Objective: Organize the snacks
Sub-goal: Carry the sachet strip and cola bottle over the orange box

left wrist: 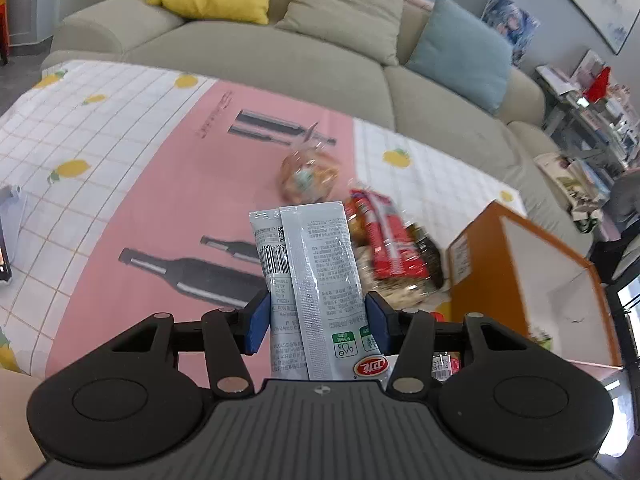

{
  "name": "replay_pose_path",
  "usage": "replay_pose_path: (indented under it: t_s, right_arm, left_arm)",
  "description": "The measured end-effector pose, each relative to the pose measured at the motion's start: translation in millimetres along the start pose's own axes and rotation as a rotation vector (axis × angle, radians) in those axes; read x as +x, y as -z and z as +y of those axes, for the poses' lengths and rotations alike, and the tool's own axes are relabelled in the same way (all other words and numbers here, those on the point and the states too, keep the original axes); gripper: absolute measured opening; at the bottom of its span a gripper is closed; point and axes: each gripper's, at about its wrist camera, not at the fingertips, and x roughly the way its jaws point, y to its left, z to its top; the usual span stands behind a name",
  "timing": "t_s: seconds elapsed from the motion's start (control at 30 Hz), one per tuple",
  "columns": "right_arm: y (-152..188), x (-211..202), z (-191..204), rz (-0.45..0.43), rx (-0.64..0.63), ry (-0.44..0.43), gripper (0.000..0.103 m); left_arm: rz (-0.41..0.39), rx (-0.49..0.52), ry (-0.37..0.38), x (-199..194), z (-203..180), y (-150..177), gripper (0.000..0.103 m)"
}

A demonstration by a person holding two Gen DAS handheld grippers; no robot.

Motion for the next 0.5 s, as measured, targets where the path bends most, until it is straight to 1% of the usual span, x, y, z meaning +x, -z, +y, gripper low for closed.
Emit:
replay_pose_path:
  t_s: [0.1,0.2,0.3,0.43,0.5]
  right_arm:
    - [-9.1,-20.5,-7.6,-0.014,0.036,-0.026,0.03]
    - [-25.3,-40.1,-15.5,-0.015,0.055,-0.005,0.03]
    - [-45.1,-60.2,-27.5,-0.035,0.068,0.003,0.03]
    - [-72.6,-88.5,-41.9,-0.077,0.034,0.04,0.03]
    - [-88.0,-100.9,-50.6,-0.089,0.023,0.064,0.03]
  left_arm:
    - [-0.03,0.01,0.013,-13.8,-13.3,-4.7,0.058]
    - [-0.06,0.042,0.036,-25.3,-31.2,-13.0,0.058]
    - [-0.052,0.056,0.08,-30.4,-49.6,-24.3,0.058]
    - [-0.059,0.115,0.128,-33.1,-81.9,-36.4,0.058]
    - [-0.046,0.136,0.177,-31.2,-99.1,-42.8,0.058]
